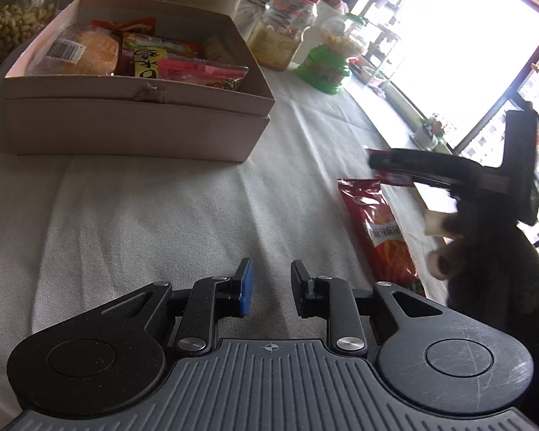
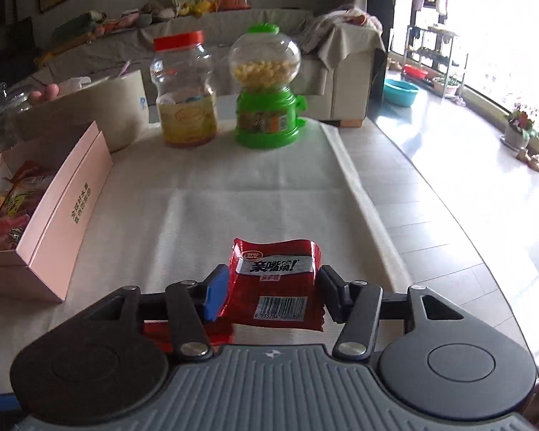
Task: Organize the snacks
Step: 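Grasp the long red spicy snack packet with the left tool while the right tool holds the small packet, then lift the long red packet with the left tool while the right tool holds the small packet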
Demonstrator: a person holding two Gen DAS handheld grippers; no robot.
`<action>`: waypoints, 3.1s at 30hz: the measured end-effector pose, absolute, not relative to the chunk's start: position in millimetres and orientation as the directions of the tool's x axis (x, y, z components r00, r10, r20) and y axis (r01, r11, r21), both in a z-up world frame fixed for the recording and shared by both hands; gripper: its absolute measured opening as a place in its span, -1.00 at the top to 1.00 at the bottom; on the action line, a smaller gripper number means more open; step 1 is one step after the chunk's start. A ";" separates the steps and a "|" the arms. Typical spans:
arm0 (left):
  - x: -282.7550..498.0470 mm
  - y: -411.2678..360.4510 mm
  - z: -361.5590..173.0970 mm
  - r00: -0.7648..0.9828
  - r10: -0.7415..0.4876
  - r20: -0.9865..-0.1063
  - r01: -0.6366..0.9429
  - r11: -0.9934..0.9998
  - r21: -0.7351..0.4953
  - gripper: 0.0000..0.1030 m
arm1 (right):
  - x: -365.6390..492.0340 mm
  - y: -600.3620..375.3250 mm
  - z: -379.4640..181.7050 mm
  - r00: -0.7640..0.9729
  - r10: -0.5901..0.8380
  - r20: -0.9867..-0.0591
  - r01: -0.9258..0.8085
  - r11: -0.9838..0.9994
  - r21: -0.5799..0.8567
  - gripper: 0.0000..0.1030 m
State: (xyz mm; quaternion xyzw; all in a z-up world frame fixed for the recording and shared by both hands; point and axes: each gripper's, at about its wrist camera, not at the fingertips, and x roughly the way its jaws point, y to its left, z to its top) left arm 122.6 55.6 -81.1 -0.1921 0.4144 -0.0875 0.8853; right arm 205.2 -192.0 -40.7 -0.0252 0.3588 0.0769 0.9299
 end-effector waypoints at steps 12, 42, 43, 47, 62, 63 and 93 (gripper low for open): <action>128.0 34.7 -77.5 0.609 -0.447 -0.655 0.118 0.868 -0.482 0.49 | 136.3 -229.0 -57.8 0.680 0.245 -0.691 -0.215 0.968 0.131 -0.04; 132.6 -38.3 -67.9 0.616 -0.271 -0.739 0.404 0.915 0.001 0.43 | 82.5 -229.9 -65.6 0.730 0.272 -0.627 -0.228 0.962 0.151 -0.20; 128.7 -46.8 -69.5 0.631 -0.256 -0.733 0.427 0.903 0.052 0.39 | 81.5 -229.4 -66.4 0.733 0.271 -0.624 -0.228 0.962 0.149 -0.24; 119.3 -65.1 -76.4 0.635 -0.234 -0.736 0.504 0.848 0.166 -0.01 | 81.3 -228.2 -67.2 0.727 0.279 -0.627 -0.237 0.960 0.152 -0.39; 158.8 -23.4 -76.1 0.615 -0.327 -0.718 0.365 0.925 -0.109 -0.05 | 84.6 -226.0 -67.5 0.720 0.297 -0.628 -0.251 0.954 0.163 -0.52; 161.2 -22.9 -77.7 0.606 -0.346 -0.717 0.363 0.921 -0.138 -0.07 | 84.6 -226.3 -67.6 0.719 0.298 -0.628 -0.251 0.954 0.164 -0.52; 153.3 -13.7 -83.6 0.619 -0.303 -0.725 0.431 0.902 -0.009 -0.27 | 78.6 -211.5 -71.3 0.649 0.334 -0.684 -0.387 0.918 0.082 -1.00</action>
